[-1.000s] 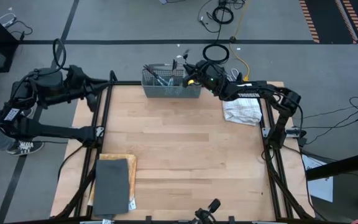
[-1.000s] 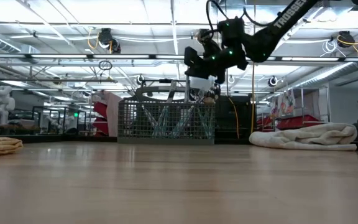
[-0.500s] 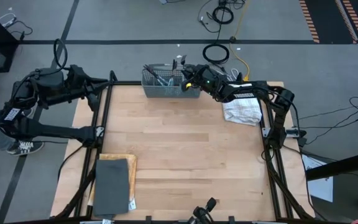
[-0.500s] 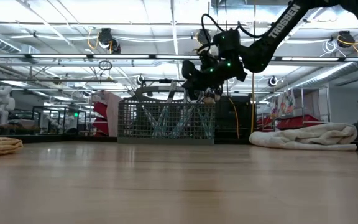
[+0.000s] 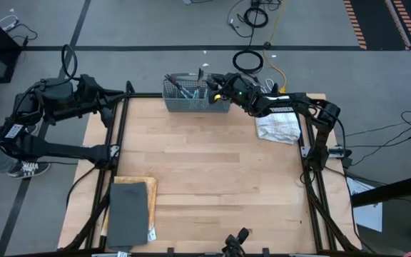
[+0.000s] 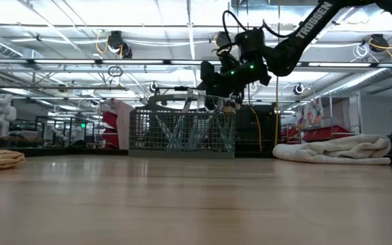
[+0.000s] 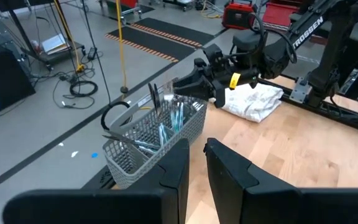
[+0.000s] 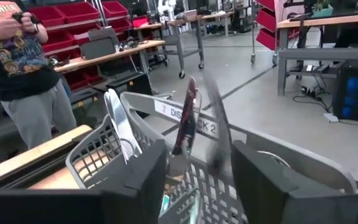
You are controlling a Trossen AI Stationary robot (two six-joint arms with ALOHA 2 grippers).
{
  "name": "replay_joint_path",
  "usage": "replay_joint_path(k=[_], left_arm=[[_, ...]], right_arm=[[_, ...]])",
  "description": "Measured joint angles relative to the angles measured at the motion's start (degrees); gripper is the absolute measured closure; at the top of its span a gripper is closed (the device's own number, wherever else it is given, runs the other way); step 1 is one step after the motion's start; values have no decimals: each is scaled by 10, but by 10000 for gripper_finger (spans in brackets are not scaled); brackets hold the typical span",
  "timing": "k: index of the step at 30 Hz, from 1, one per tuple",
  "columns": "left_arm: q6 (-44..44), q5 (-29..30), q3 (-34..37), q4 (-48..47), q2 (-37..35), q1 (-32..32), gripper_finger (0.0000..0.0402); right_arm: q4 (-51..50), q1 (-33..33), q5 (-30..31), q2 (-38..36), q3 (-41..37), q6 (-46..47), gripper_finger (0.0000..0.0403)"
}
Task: Sort silverware
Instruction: Return to Home Position
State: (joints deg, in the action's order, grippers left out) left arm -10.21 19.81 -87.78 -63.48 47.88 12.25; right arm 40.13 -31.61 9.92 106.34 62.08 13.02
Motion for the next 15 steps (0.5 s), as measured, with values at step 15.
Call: replay_joint_path(k=[15], left_arm=[[53, -118, 0, 126, -20, 0, 340]], right_arm=[[-154, 17, -163, -285, 0, 13, 205]])
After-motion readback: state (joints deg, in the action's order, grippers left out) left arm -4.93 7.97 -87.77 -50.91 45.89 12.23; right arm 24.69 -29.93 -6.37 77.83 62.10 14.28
